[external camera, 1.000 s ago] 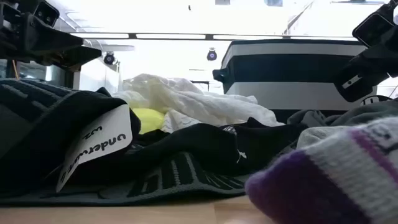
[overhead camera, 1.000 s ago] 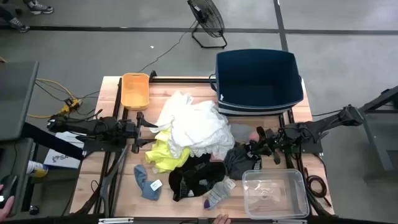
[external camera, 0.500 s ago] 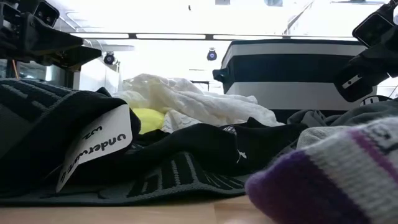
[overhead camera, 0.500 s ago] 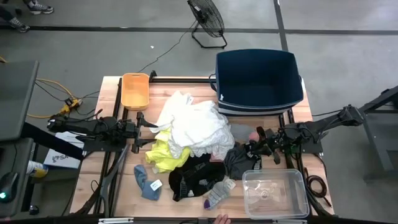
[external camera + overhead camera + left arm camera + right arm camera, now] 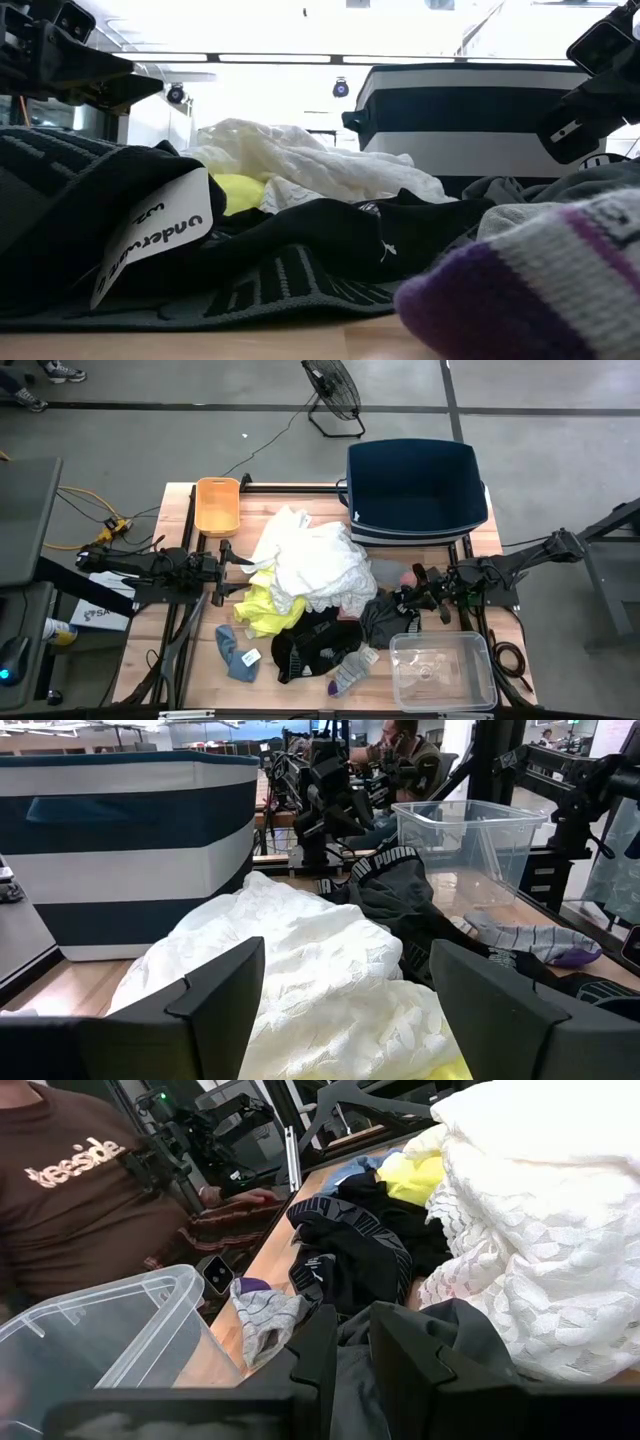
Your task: Pick & Place Cloths
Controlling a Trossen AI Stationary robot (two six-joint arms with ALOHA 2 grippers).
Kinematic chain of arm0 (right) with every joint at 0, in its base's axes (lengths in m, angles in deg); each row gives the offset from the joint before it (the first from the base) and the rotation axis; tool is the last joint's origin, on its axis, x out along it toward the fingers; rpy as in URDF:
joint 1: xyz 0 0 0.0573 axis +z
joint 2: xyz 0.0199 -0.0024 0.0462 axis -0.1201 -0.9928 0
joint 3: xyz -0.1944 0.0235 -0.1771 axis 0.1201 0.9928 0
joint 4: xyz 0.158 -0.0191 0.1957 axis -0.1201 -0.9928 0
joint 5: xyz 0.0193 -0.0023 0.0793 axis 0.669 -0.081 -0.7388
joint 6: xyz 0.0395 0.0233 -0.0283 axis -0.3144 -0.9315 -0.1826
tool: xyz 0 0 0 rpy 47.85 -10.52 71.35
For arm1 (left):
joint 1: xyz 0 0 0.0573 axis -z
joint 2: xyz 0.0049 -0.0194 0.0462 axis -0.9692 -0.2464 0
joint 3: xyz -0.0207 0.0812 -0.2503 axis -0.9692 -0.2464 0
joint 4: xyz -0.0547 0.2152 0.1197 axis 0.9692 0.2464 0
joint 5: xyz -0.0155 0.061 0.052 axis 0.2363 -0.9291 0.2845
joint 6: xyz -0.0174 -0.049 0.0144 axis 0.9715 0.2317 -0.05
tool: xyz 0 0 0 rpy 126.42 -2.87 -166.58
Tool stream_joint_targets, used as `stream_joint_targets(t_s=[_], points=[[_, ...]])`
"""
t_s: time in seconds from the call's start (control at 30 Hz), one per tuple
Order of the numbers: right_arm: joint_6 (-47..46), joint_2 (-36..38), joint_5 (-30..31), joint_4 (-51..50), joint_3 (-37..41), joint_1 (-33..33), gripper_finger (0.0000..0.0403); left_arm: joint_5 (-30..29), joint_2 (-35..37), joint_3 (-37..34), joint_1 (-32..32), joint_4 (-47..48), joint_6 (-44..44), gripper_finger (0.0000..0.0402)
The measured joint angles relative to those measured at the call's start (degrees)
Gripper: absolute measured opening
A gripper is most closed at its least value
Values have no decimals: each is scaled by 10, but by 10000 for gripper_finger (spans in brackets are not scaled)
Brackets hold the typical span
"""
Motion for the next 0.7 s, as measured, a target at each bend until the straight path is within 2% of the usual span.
stream_joint_targets(t_s=[0.4, 0.57, 0.7], points=[[22, 0, 2, 0, 0, 0, 57, 0, 0, 0, 0, 0, 0, 281], [50, 0, 40, 7, 0, -2, 57, 0, 0, 0, 0, 0, 0, 281], [-1, 0, 72, 20, 0, -1, 57, 0, 0, 0, 0, 0, 0, 281]])
